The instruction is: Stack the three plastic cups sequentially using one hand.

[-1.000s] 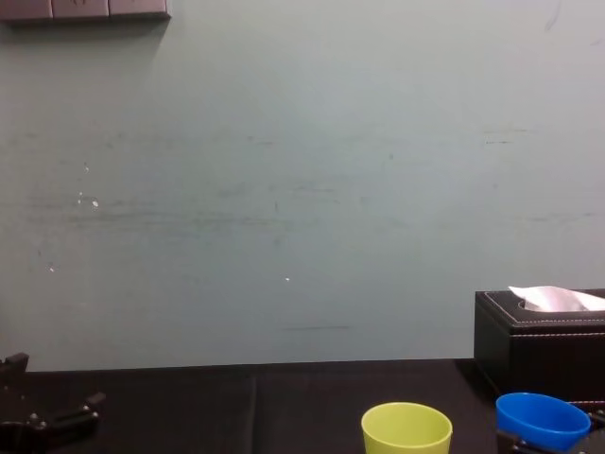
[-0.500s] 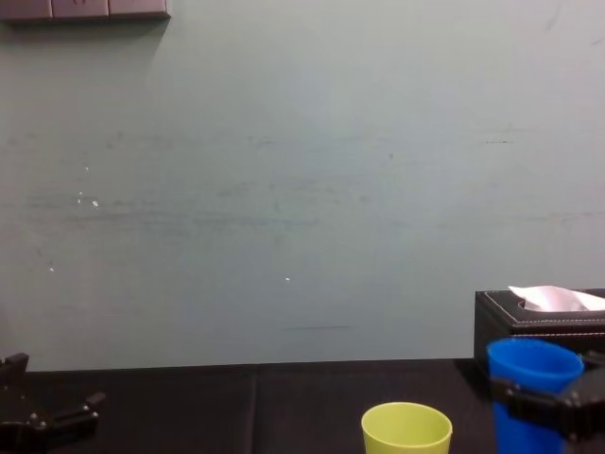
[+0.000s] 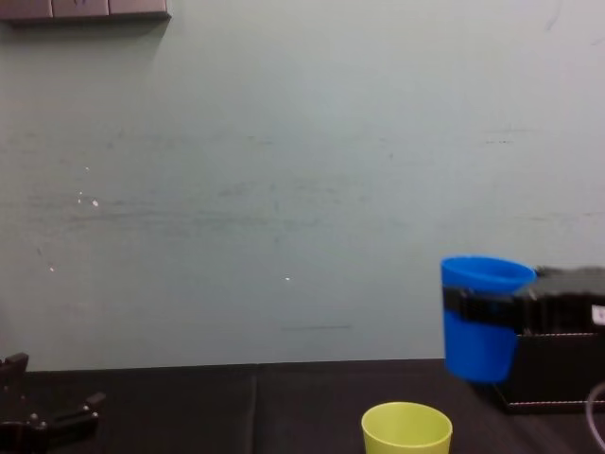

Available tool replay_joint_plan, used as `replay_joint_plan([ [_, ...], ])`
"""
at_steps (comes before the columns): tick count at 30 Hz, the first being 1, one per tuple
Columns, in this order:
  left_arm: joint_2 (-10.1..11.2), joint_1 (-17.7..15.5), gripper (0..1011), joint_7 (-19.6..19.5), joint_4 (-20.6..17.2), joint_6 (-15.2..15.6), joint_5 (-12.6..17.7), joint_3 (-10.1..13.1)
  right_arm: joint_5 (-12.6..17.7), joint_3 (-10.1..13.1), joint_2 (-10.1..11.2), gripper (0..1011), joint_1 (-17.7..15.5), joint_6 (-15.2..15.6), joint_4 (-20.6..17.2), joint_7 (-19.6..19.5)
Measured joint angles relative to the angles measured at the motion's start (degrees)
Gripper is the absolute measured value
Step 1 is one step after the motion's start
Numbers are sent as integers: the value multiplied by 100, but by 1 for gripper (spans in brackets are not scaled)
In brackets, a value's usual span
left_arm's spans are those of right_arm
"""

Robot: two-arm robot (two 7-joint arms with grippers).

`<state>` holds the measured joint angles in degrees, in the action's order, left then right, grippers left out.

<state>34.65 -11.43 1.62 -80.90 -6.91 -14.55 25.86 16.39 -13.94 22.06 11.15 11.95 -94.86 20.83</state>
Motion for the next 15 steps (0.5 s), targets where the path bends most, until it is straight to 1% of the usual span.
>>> replay_joint_plan([
  [3,0,0,1011,0,0,0,0,0,73,-45,33,729,78,79,-67,87],
  [8,0,0,1011,0,0,0,0,0,214,-214,130,728,196,247,-250,264],
  [10,0,0,1011,0,0,0,0,0,227,-238,143,728,200,264,-274,285],
  [12,0,0,1011,0,0,0,0,0,272,-344,192,728,198,301,-354,357],
  [15,0,0,1011,0,0,0,0,0,297,-410,215,728,185,308,-390,387],
])
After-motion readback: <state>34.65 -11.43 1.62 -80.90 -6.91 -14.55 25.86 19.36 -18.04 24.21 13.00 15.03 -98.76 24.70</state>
